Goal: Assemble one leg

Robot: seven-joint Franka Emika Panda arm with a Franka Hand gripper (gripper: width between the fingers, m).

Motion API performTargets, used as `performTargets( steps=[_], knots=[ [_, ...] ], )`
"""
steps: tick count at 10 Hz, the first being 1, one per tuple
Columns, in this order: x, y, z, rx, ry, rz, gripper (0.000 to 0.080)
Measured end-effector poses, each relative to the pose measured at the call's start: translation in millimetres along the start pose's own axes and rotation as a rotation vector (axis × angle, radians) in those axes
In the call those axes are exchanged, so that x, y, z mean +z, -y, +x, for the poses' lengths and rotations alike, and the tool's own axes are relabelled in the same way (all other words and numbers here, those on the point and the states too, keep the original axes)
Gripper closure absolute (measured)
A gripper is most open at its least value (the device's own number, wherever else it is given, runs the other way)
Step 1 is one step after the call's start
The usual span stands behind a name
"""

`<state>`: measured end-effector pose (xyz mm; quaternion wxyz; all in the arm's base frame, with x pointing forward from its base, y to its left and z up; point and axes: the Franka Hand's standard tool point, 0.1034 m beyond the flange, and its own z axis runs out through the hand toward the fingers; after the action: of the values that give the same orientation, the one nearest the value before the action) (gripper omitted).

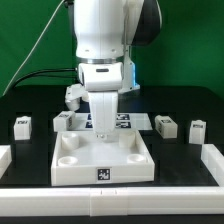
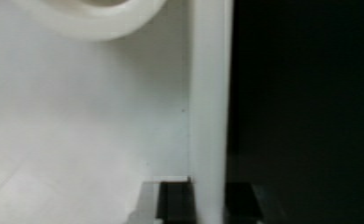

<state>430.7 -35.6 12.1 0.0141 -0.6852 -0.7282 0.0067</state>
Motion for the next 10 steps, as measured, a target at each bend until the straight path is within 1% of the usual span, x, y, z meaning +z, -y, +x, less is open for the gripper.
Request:
performTargets(
  steps=[1, 2, 3, 5, 6, 7, 9, 10],
  knots=[
    [-0.1, -9.5, 10.2, 0.042, -0.004, -0.009, 0.0741],
    [-0.5, -24.0, 19.3, 0.05, -0.007, -0.021, 0.0741],
    [-1.2, -39.7, 29.1, 0.065, -0.013, -0.041, 0.0741],
    [-1.9, -58.5, 45.9, 0.079, -0.021, -0.073, 0.0741],
    [-1.9, -64.9, 56.3, 0.086, -0.022, -0.075, 0.0741],
    [-1.7, -66.0, 66.9, 0.068, -0.019, -0.061, 0.074],
    [-1.6, -68.4, 90.6, 0.042, -0.017, -0.057, 0.0739],
    [-1.6, -69.0, 96.8, 0.03, -0.015, -0.049, 0.0739]
  ],
)
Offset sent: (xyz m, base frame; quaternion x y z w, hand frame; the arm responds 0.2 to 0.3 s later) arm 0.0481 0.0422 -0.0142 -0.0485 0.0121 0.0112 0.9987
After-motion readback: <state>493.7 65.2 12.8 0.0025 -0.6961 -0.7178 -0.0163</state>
